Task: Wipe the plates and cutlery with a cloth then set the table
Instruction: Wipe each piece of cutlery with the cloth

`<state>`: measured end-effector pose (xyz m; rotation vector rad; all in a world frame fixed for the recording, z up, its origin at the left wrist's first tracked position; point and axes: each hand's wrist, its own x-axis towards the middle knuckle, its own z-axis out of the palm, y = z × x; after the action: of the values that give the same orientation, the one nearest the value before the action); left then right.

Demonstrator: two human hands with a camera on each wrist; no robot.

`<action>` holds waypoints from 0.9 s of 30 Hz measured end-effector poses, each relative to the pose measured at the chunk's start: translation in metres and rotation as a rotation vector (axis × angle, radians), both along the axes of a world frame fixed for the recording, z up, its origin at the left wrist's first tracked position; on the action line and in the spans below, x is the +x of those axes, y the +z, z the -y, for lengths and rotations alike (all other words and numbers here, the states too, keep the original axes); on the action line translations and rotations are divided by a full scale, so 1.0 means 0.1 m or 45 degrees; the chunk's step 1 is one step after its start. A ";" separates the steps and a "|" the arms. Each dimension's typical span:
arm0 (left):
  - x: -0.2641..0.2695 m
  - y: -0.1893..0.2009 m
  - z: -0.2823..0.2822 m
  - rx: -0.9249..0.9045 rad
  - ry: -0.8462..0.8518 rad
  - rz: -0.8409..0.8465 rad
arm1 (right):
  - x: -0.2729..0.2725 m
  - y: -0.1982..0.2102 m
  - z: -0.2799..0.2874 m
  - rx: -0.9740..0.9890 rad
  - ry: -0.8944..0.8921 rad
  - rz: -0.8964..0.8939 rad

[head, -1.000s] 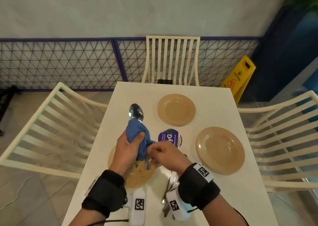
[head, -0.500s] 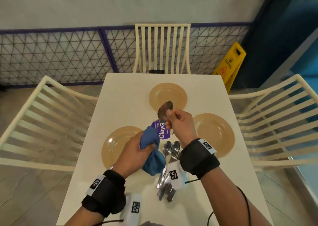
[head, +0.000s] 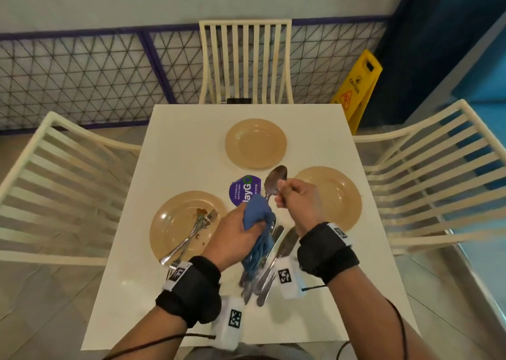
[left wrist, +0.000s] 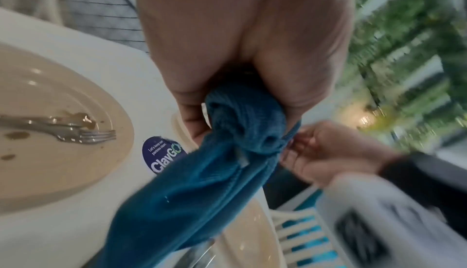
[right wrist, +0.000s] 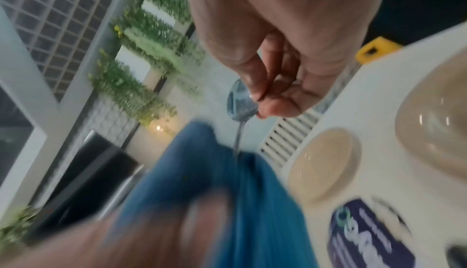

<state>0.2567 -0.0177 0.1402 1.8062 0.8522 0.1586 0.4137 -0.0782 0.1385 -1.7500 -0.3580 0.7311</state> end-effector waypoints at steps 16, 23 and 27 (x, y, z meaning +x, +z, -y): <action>-0.57 -0.21 -0.08 -0.035 -0.140 -0.379 | 0.19 -0.72 0.38 -0.173 -0.233 -0.298; -0.97 -0.24 -0.43 -0.120 0.223 -0.292 | -0.06 -1.41 0.55 -0.573 -0.119 -0.321; -1.21 -0.26 -0.54 -0.160 0.417 -0.220 | -0.15 -1.53 0.51 -0.684 -0.117 -0.315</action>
<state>0.1356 0.0358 0.1145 1.5697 1.2521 0.1560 0.3991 -0.1292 -0.0144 -2.1248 0.1017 1.0291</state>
